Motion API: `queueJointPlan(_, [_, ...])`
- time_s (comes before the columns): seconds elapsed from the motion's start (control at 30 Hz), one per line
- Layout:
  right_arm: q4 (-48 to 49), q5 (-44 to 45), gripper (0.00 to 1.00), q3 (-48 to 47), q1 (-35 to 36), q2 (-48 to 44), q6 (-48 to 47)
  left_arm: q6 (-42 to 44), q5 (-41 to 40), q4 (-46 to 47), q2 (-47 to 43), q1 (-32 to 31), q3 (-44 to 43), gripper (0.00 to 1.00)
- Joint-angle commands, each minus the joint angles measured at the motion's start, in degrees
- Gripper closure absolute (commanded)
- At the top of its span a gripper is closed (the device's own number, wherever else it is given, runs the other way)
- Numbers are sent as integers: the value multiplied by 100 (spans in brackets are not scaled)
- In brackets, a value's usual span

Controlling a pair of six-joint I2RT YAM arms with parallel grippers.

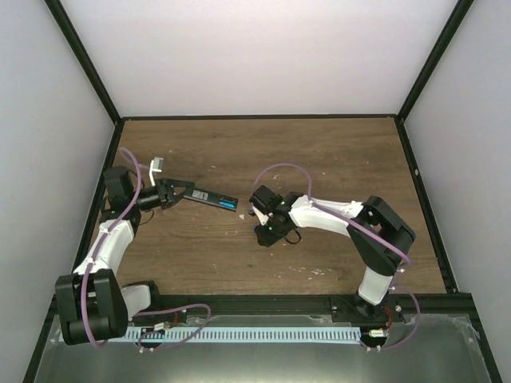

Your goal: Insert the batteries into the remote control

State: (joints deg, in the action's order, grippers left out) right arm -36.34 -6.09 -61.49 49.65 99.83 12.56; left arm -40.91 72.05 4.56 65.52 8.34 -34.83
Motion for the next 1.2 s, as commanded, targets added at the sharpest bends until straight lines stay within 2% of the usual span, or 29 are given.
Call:
queueJointPlan(0.0, [254,183,71,-209,36,39,-175,-2,-28,38,-64,21,-102,100])
queueJointPlan(0.7, [698,178,76,-196,36,433,-250,-46,-112,72,-75,26,-58,100])
queueJointPlan(1.17, [683,403,97,-21,36,484,-415,-55,-104,102,-49,22,-33,100])
